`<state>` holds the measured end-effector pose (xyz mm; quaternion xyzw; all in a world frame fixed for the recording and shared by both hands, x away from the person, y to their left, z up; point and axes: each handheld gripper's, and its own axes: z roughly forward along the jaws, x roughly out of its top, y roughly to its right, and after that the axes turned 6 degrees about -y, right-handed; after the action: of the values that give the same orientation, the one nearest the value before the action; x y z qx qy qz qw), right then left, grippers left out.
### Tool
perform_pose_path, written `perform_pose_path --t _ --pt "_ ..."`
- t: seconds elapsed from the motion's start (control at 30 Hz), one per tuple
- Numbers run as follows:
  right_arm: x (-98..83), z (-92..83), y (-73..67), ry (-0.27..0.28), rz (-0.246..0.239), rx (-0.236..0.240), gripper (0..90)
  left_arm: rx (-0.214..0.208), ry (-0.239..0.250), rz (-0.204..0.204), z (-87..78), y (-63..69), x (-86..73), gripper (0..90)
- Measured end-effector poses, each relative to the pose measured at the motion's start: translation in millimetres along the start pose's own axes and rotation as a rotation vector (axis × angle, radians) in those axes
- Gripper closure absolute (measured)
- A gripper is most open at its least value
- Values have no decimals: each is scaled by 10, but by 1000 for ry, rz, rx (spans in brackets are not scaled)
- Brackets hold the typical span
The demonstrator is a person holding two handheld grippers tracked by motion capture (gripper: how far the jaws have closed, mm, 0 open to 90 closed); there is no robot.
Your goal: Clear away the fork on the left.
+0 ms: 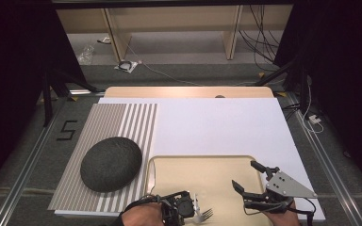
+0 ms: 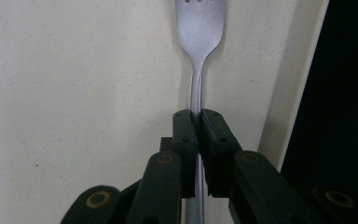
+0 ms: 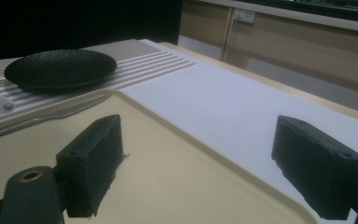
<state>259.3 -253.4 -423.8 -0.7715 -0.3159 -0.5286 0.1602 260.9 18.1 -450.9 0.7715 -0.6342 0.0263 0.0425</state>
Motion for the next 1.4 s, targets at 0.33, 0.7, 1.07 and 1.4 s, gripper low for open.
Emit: perform_pose_path --t 0.33,0.7,1.07,1.4 --pt "-1 -2 1 -1 0 0 172 -38 12 6 14 -9 -5 771" --pt "0 -8 1 -2 -3 -1 172 8 124 37 -100 24 -11 688" --pt "-1 -10 0 -2 -4 -2 173 17 164 61 -94 66 -3 890" --pt "-1 -11 -3 -3 -3 -1 174 4 141 83 39 108 17 893"
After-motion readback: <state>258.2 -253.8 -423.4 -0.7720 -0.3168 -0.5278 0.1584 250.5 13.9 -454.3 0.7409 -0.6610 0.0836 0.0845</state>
